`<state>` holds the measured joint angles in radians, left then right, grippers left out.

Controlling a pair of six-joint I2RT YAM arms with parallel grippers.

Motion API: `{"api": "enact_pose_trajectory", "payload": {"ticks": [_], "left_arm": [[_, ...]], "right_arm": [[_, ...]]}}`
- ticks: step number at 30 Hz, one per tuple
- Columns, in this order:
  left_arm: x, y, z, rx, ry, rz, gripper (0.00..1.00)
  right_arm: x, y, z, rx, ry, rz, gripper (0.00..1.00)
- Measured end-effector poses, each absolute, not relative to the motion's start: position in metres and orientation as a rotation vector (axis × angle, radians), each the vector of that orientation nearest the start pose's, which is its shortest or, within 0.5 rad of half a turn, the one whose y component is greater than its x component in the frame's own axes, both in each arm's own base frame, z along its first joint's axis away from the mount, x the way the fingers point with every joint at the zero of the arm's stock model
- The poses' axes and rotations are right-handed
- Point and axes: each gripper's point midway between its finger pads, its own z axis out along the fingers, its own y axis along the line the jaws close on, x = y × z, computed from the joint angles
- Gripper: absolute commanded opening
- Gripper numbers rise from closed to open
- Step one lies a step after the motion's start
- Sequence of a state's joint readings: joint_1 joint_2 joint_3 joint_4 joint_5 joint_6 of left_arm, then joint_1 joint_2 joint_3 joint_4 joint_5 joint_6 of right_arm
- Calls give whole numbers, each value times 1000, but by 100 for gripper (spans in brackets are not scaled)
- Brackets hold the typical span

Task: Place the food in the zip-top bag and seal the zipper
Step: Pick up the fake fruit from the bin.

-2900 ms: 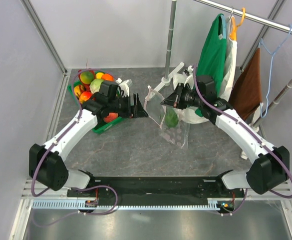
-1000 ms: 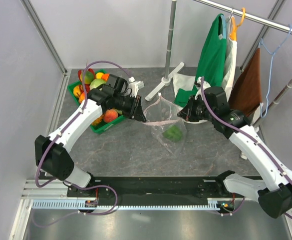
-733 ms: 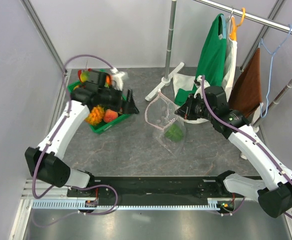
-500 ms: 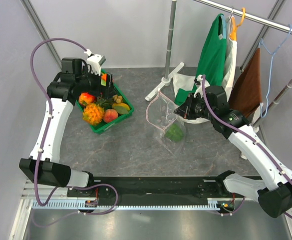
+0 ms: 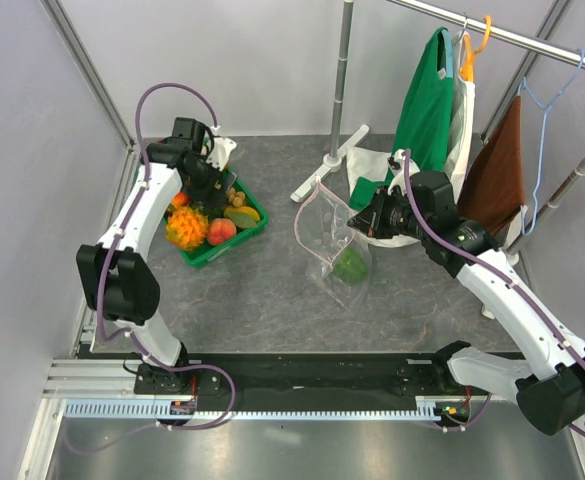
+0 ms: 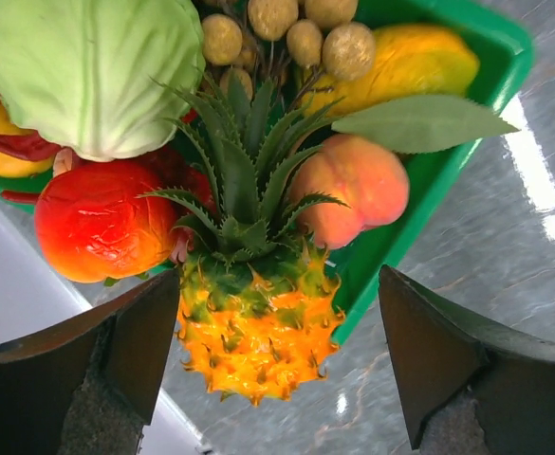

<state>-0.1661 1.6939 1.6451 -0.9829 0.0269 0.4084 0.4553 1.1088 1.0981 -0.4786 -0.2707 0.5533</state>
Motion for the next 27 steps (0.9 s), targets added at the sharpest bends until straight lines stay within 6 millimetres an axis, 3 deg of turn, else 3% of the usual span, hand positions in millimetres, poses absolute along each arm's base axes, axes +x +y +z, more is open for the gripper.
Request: {"api": "enact_pose_trajectory", "payload": {"ticks": [6, 12, 17, 27], "left_arm": [[400, -48, 172, 810, 2540, 167, 87], [404, -41, 151, 840, 2597, 234, 94], [407, -48, 139, 877, 2618, 249, 98], [414, -52, 123, 908, 2644, 273, 88]], "right_arm": [[277, 212, 262, -71, 2173, 884, 0], [277, 212, 262, -71, 2173, 884, 0], [277, 213, 260, -72, 2179, 886, 0], [278, 213, 259, -73, 2181, 885, 0]]}}
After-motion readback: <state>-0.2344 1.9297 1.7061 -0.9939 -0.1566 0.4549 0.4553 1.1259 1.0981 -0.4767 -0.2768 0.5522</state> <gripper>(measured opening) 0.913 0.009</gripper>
